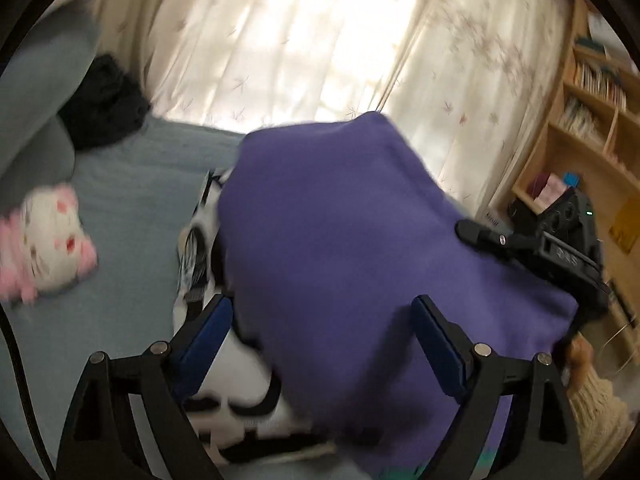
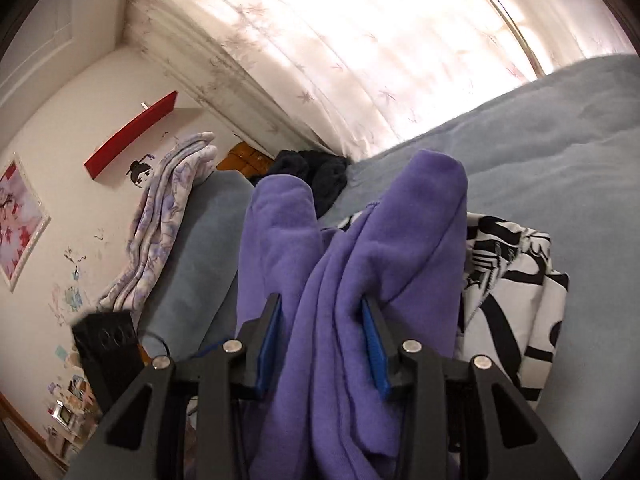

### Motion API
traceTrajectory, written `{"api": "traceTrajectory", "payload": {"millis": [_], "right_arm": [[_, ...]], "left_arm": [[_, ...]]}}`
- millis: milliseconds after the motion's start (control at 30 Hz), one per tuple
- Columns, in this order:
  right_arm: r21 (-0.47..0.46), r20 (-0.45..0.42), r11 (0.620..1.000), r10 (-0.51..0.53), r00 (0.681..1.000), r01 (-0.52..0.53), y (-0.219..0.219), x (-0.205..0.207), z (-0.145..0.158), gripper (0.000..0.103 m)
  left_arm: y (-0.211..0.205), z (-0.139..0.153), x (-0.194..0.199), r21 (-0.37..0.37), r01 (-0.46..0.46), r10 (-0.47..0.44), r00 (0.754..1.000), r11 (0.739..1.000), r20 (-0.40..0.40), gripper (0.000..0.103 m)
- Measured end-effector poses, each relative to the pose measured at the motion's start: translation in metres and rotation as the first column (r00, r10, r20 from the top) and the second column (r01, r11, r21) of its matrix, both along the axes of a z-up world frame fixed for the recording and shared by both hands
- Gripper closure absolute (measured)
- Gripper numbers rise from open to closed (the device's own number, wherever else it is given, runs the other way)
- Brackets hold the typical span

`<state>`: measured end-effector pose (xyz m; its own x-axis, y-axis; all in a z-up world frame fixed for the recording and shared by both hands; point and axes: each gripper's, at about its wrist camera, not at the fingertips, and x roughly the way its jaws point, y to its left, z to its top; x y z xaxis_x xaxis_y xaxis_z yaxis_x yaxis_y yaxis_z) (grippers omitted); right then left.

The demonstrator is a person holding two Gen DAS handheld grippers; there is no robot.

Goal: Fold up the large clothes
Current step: 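Lower the purple bundle onto the black-and-white clothes stack with both tools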

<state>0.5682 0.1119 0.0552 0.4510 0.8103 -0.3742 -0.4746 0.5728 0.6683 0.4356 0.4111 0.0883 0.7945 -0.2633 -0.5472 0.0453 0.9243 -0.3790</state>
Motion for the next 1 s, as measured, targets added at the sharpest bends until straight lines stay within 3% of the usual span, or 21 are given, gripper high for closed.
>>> {"api": "traceTrajectory", "payload": {"millis": [100, 267, 367, 433, 533, 567, 767, 867, 1000], "right_arm": [[-0.05, -0.001, 0.999, -0.014, 1.0, 0.014, -0.005, -0.001, 0.003, 0.064], [-0.111, -0.058, 0.994, -0.016, 0.998, 0.009, -0.016, 0.003, 0.002, 0.061], [-0.109, -0.137, 0.994, -0.013, 0.991, -0.002, -0.025, 0.01, -0.003, 0.058], [-0.112, -0.183, 0.994, -0.008, 0.983, -0.013, -0.034, 0.012, -0.009, 0.05], [-0.14, -0.282, 0.988, 0.021, 0.959, -0.063, -0.041, 0.019, -0.019, 0.028], [-0.146, -0.301, 0.986, 0.032, 0.953, -0.079, -0.042, 0.019, -0.021, 0.027], [-0.187, -0.266, 0.974, 0.076, 0.961, -0.128, -0.038, 0.016, -0.025, 0.027], [-0.301, -0.231, 0.943, 0.072, 0.97, -0.142, -0.02, 0.009, -0.027, 0.029], [-0.372, -0.127, 0.916, 0.108, 0.986, -0.148, -0.01, -0.008, -0.025, 0.056]], "left_arm": [[0.004, -0.028, -0.024, -0.127, 0.032, -0.039, 0.998, 0.991, -0.054, 0.014], [-0.023, -0.074, -0.042, -0.24, 0.099, -0.129, 0.985, 0.966, -0.113, 0.014], [-0.032, -0.09, -0.041, -0.299, 0.096, -0.134, 0.985, 0.949, -0.11, 0.009], [-0.032, -0.101, -0.036, -0.364, 0.077, -0.129, 0.984, 0.928, -0.123, 0.002], [-0.034, -0.111, -0.025, -0.399, 0.069, -0.138, 0.98, 0.914, -0.147, 0.001], [-0.036, -0.111, -0.024, -0.395, 0.073, -0.142, 0.979, 0.916, -0.149, 0.001], [-0.032, -0.108, -0.015, -0.381, 0.079, -0.149, 0.976, 0.921, -0.158, 0.001], [-0.041, -0.101, -0.011, -0.382, 0.08, -0.157, 0.972, 0.921, -0.176, 0.001], [-0.051, -0.089, -0.005, -0.359, 0.085, -0.149, 0.977, 0.929, -0.153, 0.001]]}}
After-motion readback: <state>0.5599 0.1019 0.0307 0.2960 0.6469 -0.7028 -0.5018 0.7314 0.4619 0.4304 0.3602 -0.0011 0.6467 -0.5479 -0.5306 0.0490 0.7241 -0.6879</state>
